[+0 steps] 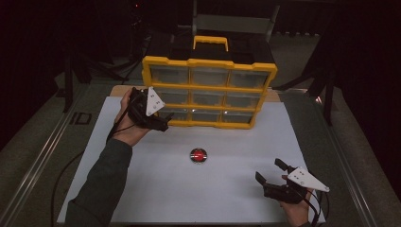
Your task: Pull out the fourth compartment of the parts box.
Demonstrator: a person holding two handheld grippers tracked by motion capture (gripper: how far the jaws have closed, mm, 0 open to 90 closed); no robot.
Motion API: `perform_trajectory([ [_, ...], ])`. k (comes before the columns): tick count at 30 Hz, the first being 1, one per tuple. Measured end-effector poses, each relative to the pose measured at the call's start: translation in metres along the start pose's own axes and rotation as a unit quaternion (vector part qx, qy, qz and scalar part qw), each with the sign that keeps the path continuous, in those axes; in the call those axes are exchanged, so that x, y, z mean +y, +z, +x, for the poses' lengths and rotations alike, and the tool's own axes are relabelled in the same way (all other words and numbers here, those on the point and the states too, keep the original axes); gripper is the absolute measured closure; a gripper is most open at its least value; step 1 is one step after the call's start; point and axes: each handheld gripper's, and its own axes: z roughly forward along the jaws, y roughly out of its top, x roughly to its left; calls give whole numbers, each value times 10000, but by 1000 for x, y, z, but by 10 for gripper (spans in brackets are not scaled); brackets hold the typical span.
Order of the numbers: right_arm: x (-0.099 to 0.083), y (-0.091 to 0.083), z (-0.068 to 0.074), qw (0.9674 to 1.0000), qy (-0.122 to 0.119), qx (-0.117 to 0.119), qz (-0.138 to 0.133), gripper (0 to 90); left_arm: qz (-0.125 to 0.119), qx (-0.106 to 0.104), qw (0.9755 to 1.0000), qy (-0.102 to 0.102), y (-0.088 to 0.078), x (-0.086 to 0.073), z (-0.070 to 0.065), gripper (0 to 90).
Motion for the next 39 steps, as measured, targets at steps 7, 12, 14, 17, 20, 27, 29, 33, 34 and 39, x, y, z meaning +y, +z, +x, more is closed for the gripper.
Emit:
perform_trajectory([
  [7,0,0,0,10000,-7,-4,5,91,111,63,9998,127,8,0,-2,9],
  [12,0,0,0,10000,-7,5,8,91,219,152,9993,279,14,-1,-3,10],
  [14,0,0,0,10000,-9,7,12,91,285,175,9989,331,17,-2,-3,10],
  [17,0,0,0,10000,-7,7,6,91,366,212,9982,415,20,-2,-1,10],
  [20,0,0,0,10000,-1,9,14,91,413,270,9978,449,24,-2,-1,10],
  [27,0,0,0,10000,-5,7,15,91,553,414,9949,728,33,-1,-5,10],
  [29,0,0,0,10000,-5,2,14,91,607,450,9933,873,35,1,-7,10],
  [33,0,0,0,10000,-8,5,15,91,665,539,9910,1031,40,2,-11,10],
  [34,0,0,0,10000,-9,5,12,91,673,564,9905,1063,41,1,-12,10],
  [39,0,0,0,10000,-16,-1,30,92,779,809,9840,1379,44,1,-18,13],
])
